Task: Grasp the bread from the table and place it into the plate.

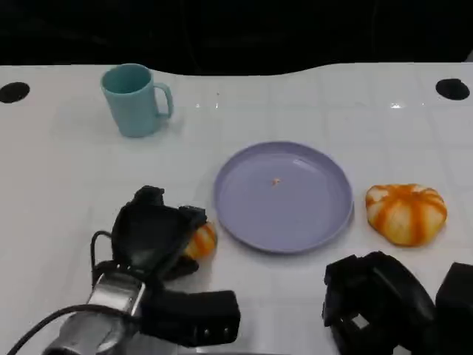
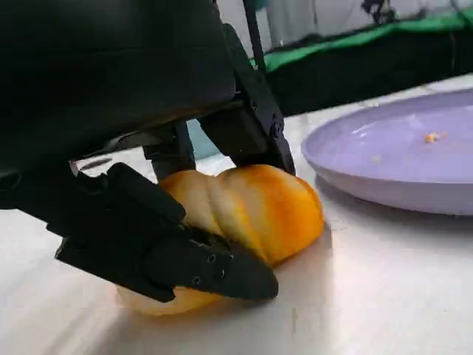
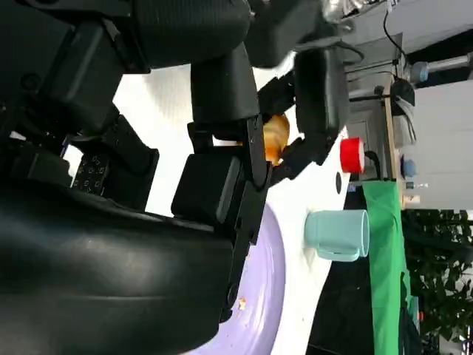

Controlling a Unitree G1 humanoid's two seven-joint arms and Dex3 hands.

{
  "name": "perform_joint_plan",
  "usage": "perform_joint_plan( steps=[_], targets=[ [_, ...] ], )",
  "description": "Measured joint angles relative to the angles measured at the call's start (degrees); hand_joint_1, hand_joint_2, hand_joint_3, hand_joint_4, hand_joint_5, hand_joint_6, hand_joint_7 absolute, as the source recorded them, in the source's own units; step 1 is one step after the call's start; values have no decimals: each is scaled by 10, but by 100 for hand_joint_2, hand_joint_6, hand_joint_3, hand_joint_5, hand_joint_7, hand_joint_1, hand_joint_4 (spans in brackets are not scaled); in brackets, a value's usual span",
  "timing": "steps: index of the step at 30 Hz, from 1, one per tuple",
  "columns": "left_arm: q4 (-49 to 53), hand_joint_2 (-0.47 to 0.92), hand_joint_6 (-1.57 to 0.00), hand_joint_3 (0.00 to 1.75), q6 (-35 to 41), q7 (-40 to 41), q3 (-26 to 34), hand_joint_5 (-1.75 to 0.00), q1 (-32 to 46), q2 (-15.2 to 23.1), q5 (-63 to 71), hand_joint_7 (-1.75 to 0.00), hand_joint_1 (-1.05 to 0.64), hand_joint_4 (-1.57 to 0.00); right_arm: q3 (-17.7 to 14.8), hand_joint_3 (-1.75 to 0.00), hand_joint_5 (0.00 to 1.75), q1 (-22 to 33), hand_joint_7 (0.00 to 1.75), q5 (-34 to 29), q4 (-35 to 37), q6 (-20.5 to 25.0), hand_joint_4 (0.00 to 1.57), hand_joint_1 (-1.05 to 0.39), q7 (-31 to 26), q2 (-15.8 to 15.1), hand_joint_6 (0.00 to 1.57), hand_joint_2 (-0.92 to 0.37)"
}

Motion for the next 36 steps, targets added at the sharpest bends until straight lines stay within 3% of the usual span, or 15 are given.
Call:
perform_joint_plan(
  steps=[2,8,22,28,32,36],
  targets=[
    [42,48,-66,128,-27,63,-3,-175,-7,-2,-6,-172,-27,-89,0,-137,131,0,102,1,0,0,154,-105,1,0,157,-5],
    [99,41,-68,146,-64,164,-17,-175,-17,-3,-12,-175,-25,-93,-2,-136,131,0,102,2,0,5,155,-105,1,0,157,-6],
    [5,31,-73,156,-64,148,-8,-175,-6,31,-41,-175,-20,-97,-2,-133,131,0,104,2,-1,10,156,-105,-2,2,157,-9],
    [-57,38,-73,142,-78,130,9,-175,-1,52,-54,-175,-25,-98,-1,-134,131,0,104,0,-1,14,153,-105,-8,3,157,-8],
    [-92,34,-70,128,-86,118,21,-175,0,62,-60,-175,-25,-96,0,-133,131,-1,104,-1,-1,14,153,-105,-9,3,157,-8],
    [-108,31,-69,126,-90,113,27,-175,-1,68,-60,-175,-26,-96,2,-134,131,-2,104,-1,-1,14,153,-105,-10,3,157,-6]
  ],
)
